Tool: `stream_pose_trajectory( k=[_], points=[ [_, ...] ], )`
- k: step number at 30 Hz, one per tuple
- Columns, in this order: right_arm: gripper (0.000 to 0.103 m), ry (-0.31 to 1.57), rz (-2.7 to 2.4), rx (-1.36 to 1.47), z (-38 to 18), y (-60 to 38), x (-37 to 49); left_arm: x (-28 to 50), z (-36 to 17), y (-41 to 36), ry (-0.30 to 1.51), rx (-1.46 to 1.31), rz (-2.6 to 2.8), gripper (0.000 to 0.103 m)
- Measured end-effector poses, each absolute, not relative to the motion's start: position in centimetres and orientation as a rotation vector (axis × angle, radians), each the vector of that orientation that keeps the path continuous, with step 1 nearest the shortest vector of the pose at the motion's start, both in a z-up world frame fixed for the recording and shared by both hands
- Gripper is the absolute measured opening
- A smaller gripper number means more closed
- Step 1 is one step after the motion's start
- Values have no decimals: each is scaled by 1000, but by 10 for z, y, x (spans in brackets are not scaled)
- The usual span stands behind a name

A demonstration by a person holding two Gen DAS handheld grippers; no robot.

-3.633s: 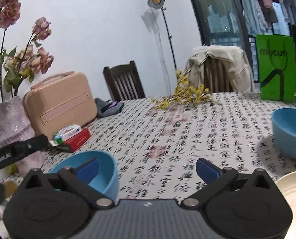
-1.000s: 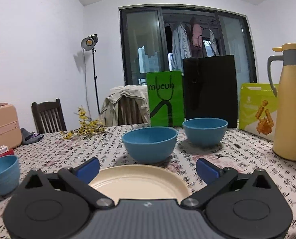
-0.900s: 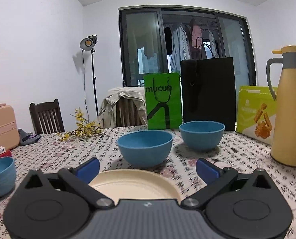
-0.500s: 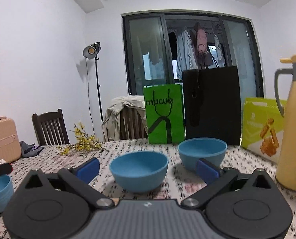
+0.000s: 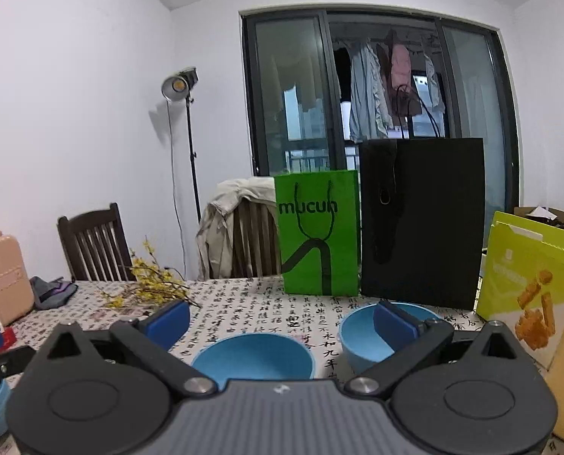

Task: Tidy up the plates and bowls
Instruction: 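Move both open tools down to another blue bowl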

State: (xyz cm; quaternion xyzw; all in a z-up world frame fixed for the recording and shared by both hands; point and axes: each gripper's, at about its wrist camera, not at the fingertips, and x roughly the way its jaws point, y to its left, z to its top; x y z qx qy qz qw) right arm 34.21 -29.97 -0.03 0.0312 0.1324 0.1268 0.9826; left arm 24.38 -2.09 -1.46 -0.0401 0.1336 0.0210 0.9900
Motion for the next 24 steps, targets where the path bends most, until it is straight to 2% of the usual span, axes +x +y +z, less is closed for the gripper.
stream_pose_trajectory(
  k=[8,14,24],
  points=[
    [103,301,308,165,-15,-302,393,290,-19,-32,360,-55,106,103],
    [103,353,308,240,-34,-316,423,315,-13,-26,352,-78,170,103],
    [103,372,322,322,-41,-330,427,343,16,-42,339,-49,185,103]
  ],
)
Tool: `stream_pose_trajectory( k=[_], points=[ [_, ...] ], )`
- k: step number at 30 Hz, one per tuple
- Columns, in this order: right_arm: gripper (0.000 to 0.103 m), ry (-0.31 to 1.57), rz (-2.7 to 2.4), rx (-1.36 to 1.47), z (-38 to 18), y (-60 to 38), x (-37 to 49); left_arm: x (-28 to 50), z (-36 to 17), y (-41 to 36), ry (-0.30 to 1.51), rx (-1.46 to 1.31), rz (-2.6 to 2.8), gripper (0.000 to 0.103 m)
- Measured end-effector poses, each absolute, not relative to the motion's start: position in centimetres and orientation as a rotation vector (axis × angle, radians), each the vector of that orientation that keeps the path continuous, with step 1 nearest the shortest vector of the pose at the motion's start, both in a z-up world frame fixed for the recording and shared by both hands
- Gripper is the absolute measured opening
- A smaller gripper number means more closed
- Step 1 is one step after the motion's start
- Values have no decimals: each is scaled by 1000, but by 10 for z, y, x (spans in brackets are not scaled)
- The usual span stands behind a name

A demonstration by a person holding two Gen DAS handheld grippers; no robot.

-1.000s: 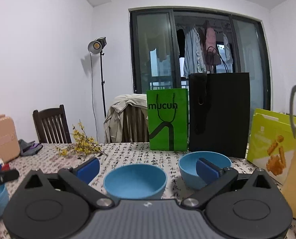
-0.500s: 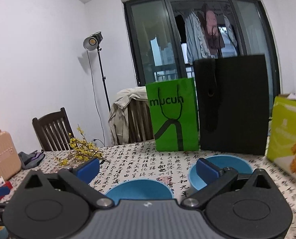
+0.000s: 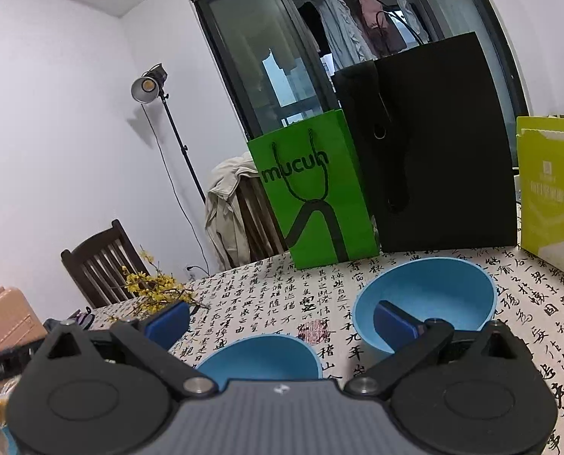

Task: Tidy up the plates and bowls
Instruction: 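Move both open tools down to another blue bowl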

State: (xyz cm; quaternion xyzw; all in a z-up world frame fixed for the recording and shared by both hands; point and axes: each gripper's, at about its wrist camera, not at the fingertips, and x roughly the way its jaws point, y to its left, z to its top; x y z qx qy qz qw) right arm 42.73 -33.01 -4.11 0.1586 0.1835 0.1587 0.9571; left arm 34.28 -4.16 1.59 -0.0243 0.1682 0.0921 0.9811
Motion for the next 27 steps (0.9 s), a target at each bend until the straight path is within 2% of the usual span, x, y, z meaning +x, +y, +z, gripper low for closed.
stream_pose_trajectory(
  k=[8,14,18,21,24,27],
  points=[
    [103,481,328,301,-40,-328,445,385,39,-73,427,-7,125,103],
    [103,552,316,256,-57,-315,456,429,1,-82,651,-54,127,103],
    [97,597,305,234,-71,-309,462,447,-27,-77,764,-97,131,103],
    [95,622,276,202,-79,-303,466,452,-40,-79,786,-82,134,103],
    [88,644,249,153,-87,-295,468,452,-49,-85,792,-68,124,102],
    [86,663,254,137,-92,-289,471,453,-54,-89,798,-48,112,98]
  ],
)
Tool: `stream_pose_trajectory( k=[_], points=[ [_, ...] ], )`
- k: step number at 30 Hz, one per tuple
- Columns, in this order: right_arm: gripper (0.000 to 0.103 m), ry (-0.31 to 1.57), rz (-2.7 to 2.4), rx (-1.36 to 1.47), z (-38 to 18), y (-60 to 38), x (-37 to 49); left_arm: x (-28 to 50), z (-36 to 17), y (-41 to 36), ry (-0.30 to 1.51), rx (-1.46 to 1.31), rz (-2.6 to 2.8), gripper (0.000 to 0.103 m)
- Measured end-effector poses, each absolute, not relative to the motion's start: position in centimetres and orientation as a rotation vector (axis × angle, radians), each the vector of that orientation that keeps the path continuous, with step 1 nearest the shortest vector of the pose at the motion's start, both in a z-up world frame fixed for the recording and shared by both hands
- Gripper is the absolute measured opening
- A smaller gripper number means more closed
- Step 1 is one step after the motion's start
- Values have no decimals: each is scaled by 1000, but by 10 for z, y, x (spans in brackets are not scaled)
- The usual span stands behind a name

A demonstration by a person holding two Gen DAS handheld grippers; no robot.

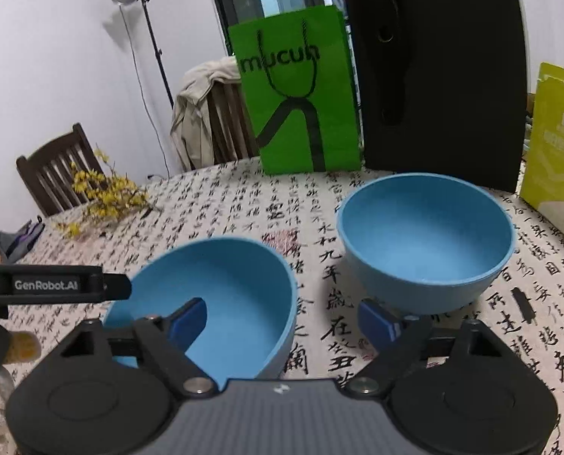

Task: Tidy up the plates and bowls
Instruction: 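Move both open tools down to another blue bowl, then close both tools on the rim of the blue bowl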

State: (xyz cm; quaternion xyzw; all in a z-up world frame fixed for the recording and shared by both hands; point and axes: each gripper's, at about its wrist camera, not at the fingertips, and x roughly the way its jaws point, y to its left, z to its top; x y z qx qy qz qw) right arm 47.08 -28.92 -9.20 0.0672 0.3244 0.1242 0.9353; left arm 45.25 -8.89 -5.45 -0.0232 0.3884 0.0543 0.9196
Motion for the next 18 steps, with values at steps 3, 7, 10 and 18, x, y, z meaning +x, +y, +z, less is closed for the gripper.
stream_pose_trajectory(
  k=[3,7,10,18],
  points=[
    [77,686,235,111,-99,-283,476,455,-57,-94,801,-31,110,93],
    [67,721,243,130,-107,-283,481,457,-63,-97,819,-31,100,82],
    [59,734,232,139,-111,-284,483,458,-68,-98,833,-36,94,78],
    [39,777,231,168,-117,-284,487,460,-73,-106,839,-17,77,59]
  ],
)
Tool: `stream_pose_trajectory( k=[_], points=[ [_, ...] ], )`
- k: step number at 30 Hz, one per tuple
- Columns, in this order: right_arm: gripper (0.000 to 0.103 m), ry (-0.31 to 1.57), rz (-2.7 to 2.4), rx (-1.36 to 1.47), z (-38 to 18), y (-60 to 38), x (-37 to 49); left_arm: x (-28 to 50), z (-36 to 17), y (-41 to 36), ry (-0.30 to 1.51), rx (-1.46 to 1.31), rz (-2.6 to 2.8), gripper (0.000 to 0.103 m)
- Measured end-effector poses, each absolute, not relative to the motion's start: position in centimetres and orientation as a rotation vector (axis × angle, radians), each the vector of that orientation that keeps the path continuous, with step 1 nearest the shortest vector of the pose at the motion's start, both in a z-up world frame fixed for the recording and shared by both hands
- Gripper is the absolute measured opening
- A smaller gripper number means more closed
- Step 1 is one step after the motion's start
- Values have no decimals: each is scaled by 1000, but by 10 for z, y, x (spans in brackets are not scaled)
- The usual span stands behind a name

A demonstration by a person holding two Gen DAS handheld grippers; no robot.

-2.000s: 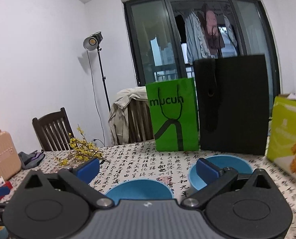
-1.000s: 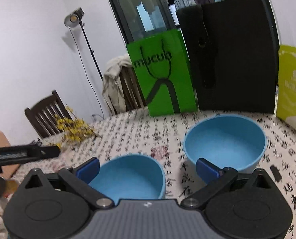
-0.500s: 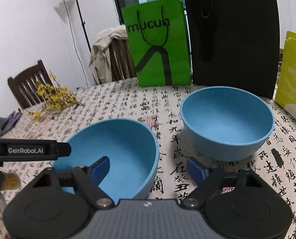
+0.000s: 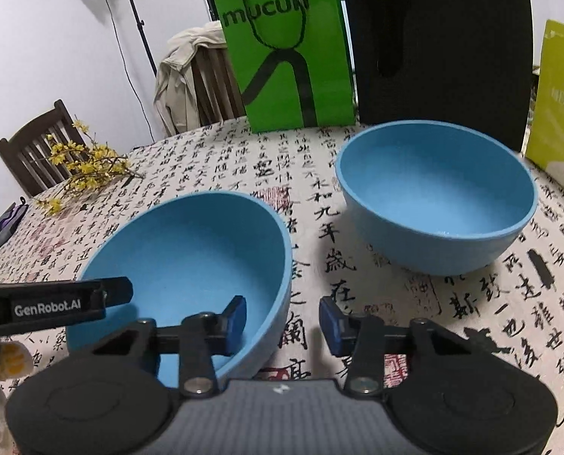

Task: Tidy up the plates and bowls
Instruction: 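Close both tools on the rim of the blue bowl, then lift the held blue bowl with both tools off the tablecloth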

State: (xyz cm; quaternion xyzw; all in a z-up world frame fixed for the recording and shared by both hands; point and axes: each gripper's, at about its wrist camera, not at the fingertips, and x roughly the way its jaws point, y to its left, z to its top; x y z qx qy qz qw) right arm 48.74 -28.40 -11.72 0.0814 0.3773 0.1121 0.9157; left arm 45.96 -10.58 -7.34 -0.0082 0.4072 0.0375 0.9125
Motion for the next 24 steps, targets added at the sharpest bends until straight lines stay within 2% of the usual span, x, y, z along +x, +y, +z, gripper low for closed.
stream_pose_trajectory(
  k=[4,10,24],
  points=[
    [30,784,237,182,-118,-286,488,460,-77,-110,843,-6,73,38],
    [16,803,256,204,-121,-285,490,455,-77,-120,830,24,42,13],
    [12,784,223,186,-123,-284,487,447,-73,-137,769,109,64,12]
  ],
)
